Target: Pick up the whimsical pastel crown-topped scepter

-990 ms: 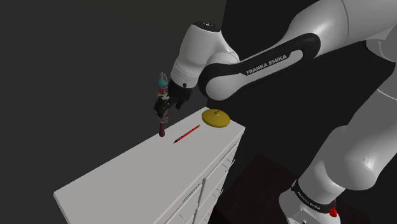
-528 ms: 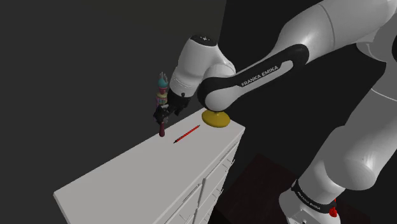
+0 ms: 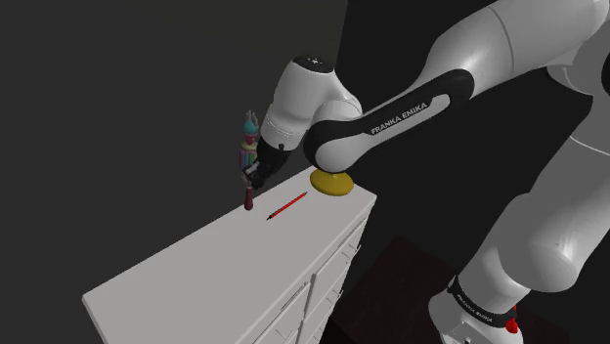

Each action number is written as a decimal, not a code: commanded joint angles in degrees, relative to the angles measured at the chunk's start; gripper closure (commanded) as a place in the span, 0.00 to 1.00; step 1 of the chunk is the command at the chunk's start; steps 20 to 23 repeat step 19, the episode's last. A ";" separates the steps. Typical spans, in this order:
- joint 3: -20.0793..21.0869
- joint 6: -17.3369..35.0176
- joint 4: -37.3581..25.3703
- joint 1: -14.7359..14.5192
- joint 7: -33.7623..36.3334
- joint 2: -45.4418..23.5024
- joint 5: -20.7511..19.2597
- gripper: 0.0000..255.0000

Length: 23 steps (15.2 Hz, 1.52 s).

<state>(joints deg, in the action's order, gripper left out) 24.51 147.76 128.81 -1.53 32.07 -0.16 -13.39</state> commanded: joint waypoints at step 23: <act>-0.32 -11.15 -6.43 -0.38 -5.39 5.58 6.19 1.00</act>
